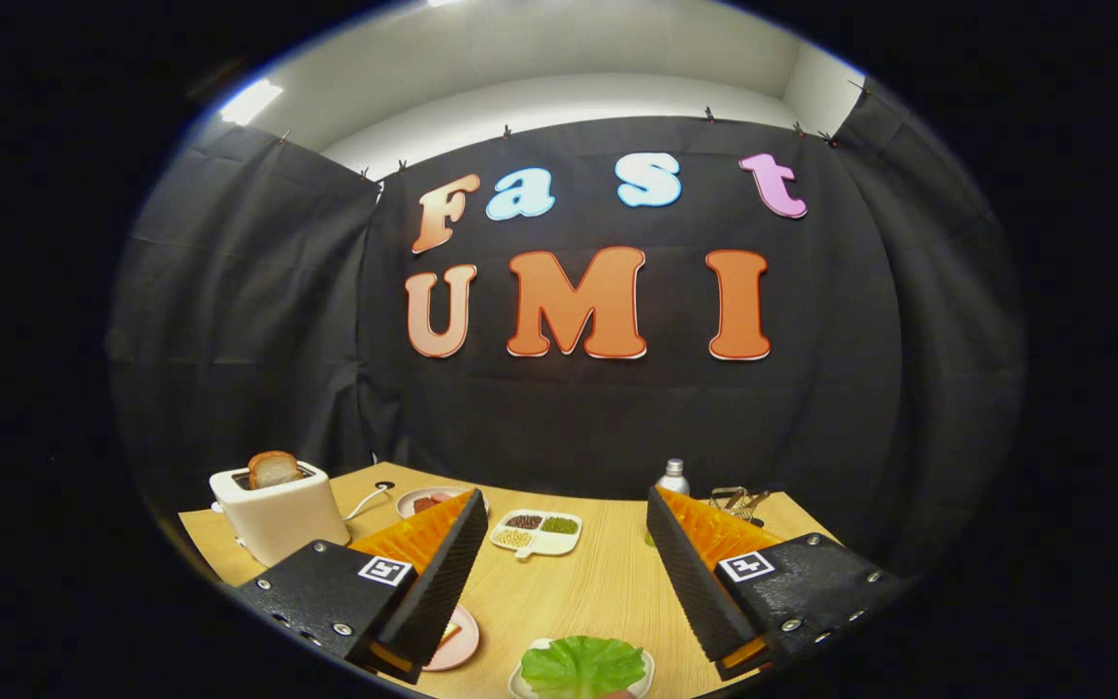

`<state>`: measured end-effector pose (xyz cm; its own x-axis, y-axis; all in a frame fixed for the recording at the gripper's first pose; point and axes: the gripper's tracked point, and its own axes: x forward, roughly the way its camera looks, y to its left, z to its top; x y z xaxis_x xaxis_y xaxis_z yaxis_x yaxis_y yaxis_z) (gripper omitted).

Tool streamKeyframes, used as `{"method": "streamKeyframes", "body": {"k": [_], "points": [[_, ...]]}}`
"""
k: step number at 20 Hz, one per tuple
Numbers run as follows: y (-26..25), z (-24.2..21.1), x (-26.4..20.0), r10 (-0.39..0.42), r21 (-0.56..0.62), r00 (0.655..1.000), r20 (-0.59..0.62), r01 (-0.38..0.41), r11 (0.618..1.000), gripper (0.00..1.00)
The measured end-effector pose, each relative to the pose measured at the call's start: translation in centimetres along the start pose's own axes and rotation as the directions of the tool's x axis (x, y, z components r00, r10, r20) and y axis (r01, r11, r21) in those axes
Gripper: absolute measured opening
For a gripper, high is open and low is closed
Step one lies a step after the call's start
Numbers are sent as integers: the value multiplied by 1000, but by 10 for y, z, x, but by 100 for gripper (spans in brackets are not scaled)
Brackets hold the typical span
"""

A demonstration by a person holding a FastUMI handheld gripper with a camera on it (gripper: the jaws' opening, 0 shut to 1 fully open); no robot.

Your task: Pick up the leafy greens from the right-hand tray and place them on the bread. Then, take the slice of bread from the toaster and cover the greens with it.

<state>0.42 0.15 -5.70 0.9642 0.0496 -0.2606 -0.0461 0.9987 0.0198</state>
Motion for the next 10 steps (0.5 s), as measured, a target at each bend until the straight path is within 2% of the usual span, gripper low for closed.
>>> {"method": "streamKeyframes", "body": {"k": [3, 5, 10], "points": [[-3, -32, 5, 14, 11, 992, -126, -12, 1000, 99], [-4, -53, 6, 14, 16, 976, -219, -11, 1000, 99], [-3, -89, 9, 22, 44, 933, -359, -7, 999, 99]]}}
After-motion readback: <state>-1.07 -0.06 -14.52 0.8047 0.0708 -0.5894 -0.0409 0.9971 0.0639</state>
